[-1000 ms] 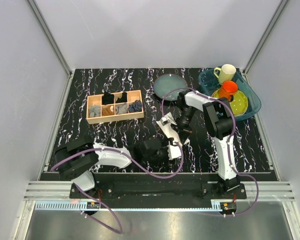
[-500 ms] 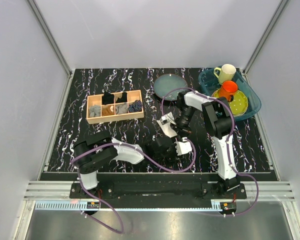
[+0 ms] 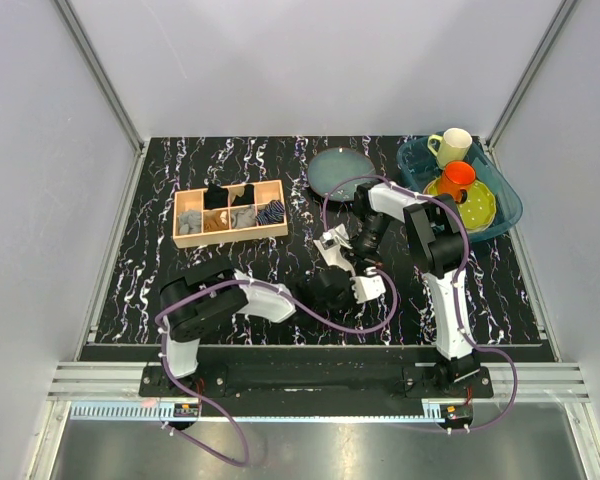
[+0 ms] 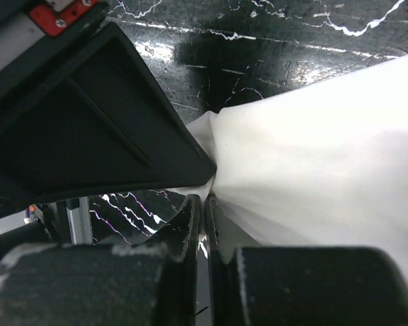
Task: Roll the underwear
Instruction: Roll the underwear to the center of the board.
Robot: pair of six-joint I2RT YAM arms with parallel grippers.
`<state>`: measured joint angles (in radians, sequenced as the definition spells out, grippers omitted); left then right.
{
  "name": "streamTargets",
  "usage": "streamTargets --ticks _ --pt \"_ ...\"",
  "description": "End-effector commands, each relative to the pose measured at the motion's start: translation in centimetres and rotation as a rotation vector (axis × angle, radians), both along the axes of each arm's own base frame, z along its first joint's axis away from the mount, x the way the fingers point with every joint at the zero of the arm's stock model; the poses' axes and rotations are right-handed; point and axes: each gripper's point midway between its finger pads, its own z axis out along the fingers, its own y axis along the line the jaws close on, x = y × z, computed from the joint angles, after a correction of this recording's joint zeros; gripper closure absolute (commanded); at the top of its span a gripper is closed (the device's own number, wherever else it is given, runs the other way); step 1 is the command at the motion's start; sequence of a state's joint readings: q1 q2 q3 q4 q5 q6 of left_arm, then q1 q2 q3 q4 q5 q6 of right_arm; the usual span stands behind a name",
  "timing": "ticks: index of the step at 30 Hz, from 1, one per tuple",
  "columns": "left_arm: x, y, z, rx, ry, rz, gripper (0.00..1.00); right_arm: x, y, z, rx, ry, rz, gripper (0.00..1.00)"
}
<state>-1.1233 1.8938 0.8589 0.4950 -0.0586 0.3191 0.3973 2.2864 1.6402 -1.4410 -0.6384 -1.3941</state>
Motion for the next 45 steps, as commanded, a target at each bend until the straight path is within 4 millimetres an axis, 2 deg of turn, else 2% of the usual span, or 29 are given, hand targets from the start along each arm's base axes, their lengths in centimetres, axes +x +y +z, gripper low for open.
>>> streamTargets --ticks 1,6,7,9,10,15,16,17,19,20,21,23,24,25,26,27,28,29,30,31,32,33,34,36,39,45 --pt "0.4 -0.4 -0.2 0.008 0.038 0.006 1.00 -3.6 -1.1 2.4 -0.046 0.178 0.016 0.89" --pt "-1.5 -0.5 0.0 -0.048 0.193 -0.041 1.00 -1.2 -0.8 4.2 0.046 0.083 -0.080 0.71" --pt "-1.1 0.0 0.0 -0.061 0.236 -0.024 1.00 -0.7 -0.8 4.5 0.064 0.062 -0.097 0.69" --pt "-1.8 -0.2 0.6 -0.122 0.355 -0.029 1.00 0.5 -1.0 5.7 0.116 0.017 -0.145 0.66" --pt "-1.0 0.3 0.8 -0.149 0.394 -0.004 1.00 1.0 -1.1 6.0 0.128 0.002 -0.163 0.65" --pt "-1.1 0.7 1.4 -0.240 0.628 0.001 1.00 2.7 -2.6 8.1 0.198 -0.069 -0.245 0.62" --pt "-0.5 1.1 1.3 -0.252 0.658 0.019 1.00 2.6 -2.8 8.2 0.208 -0.080 -0.244 0.62" --pt "-0.9 1.1 1.5 -0.264 0.700 -0.001 1.00 2.7 -2.8 8.9 0.228 -0.110 -0.244 0.62" --pt "-0.3 1.6 1.5 -0.306 0.782 0.036 1.00 1.9 -3.1 8.9 0.267 -0.142 -0.206 0.62" --pt "-0.6 1.6 1.7 -0.320 0.823 0.024 1.00 1.6 -3.0 9.9 0.300 -0.192 -0.189 0.62" --pt "0.0 1.8 2.0 -0.356 0.864 0.052 1.00 0.5 -3.1 9.5 0.316 -0.191 -0.172 0.62" --pt "0.1 2.1 1.8 -0.373 0.938 0.068 1.00 0.0 -2.7 10.0 0.389 -0.297 -0.093 0.62" --pt "0.7 2.3 2.2 -0.409 0.981 0.098 1.00 -1.1 -2.8 9.3 0.401 -0.297 -0.072 0.62" --pt "1.0 2.4 1.8 -0.419 1.017 0.118 1.00 -0.8 -2.2 8.8 0.425 -0.361 -0.028 0.61" --pt "1.1 2.6 1.8 -0.433 1.056 0.135 1.00 -1.0 -1.9 9.3 0.438 -0.419 0.004 0.60" --pt "2.0 2.7 2.3 -0.481 1.102 0.169 1.00 -2.1 -1.8 8.3 0.433 -0.415 0.015 0.60" --pt "2.1 2.9 1.9 -0.492 1.142 0.190 1.00 -1.2 -1.4 7.8 0.439 -0.495 0.048 0.59" --pt "2.3 3.0 1.8 -0.506 1.177 0.213 1.00 -1.6 -0.5 8.1 0.453 -0.546 0.095 0.58" --pt "2.8 3.2 1.5 -0.526 1.224 0.249 1.00 -2.4 -0.3 7.3 0.445 -0.547 0.103 0.58" --pt "3.0 3.3 1.5 -0.530 1.240 0.258 1.00 -1.6 0.4 7.1 0.452 -0.618 0.137 0.57" --pt "3.1 3.3 1.4 -0.530 1.257 0.274 1.00 -1.8 1.1 7.4 0.467 -0.659 0.170 0.56" --pt "3.4 3.3 1.1 -0.518 1.273 0.293 1.00 -2.2 1.4 6.9 0.468 -0.668 0.183 0.56" --pt "3.5 3.3 0.9 -0.511 1.282 0.305 1.00 -1.3 1.9 6.8 0.474 -0.727 0.201 0.55" --pt "3.6 3.5 0.4 -0.497 1.306 0.332 1.00 -1.0 2.9 6.5 0.491 -0.796 0.237 0.52" --pt "3.8 3.6 0.2 -0.489 1.317 0.356 1.00 0.2 3.5 5.4 0.460 -0.880 0.268 0.50" --pt "4.0 3.7 0.0 -0.497 1.333 0.373 1.00 2.1 3.3 2.7 0.382 -0.922 0.267 0.50"
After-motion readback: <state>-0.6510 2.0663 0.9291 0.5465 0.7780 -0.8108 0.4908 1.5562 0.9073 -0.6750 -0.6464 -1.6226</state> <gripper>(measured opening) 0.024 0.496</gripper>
